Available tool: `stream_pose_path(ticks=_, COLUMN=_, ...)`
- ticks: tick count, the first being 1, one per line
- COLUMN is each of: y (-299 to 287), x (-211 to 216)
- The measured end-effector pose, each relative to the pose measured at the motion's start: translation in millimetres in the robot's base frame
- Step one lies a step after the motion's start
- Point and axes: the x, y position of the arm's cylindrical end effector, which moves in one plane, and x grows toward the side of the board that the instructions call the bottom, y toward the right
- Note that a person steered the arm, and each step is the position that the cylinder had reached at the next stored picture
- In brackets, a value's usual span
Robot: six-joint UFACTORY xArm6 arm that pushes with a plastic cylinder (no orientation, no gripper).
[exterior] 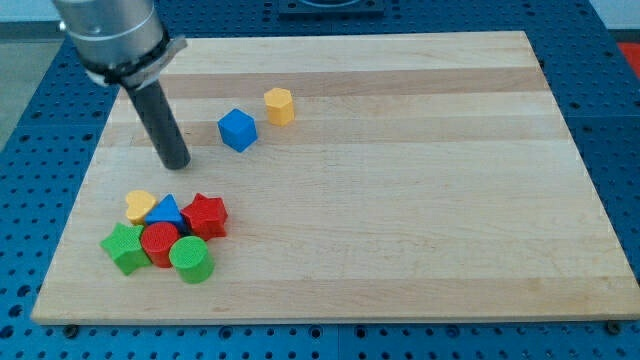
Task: Push the yellow hexagon to the blue cube
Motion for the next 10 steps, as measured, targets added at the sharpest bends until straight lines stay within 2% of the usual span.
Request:
stream_pose_path(ticks=2, y=9, x=-75)
stream_pose_path(ticks=4, y=96, x=-113)
stream_pose_path(ticks=6, y=147, x=-112)
stream_pose_path(ticks=10, y=107, x=-85)
